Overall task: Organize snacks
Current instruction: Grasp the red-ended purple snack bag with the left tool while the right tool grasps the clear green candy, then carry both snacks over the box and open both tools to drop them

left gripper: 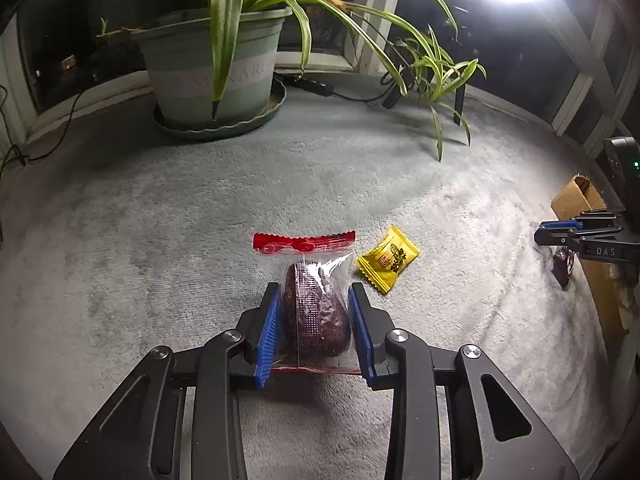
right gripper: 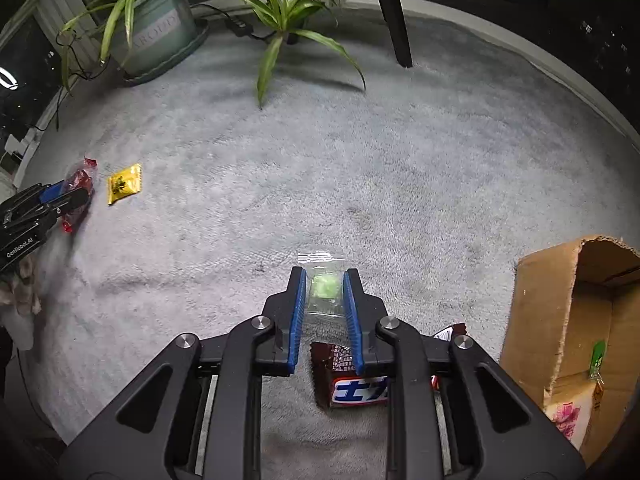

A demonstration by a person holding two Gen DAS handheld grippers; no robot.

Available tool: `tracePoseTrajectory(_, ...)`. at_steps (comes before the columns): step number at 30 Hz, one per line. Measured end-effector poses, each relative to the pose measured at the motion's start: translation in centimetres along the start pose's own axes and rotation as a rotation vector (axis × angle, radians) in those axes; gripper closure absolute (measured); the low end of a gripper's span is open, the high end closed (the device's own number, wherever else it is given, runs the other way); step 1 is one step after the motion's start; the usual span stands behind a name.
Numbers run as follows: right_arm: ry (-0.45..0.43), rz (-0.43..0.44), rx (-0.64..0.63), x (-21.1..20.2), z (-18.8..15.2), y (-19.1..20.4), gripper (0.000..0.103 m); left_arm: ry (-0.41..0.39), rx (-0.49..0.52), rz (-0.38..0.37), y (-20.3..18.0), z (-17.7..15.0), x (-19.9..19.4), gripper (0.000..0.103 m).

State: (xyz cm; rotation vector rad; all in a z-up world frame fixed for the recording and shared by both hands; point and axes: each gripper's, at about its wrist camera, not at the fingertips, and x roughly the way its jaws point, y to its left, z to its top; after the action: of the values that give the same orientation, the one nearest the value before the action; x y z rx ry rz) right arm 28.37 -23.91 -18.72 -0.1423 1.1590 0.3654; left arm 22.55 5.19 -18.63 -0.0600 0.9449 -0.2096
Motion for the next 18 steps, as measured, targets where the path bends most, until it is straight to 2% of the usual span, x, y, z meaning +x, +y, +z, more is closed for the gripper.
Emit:
tracePoseTrajectory(10, -0.082, 0.031, 0.017, -4.5, -1.0, -0.7, 0.083, -0.055, 0.007, -0.018, -1.4, 0.5, -2.9, 0.071)
tracePoseTrajectory(18, -0.161, 0.041, 0.055, -9.4, -2.3, -2.5, 0.083, -0.107, 0.040, -0.071, -5.3, 1.2, -5.4, 0.071)
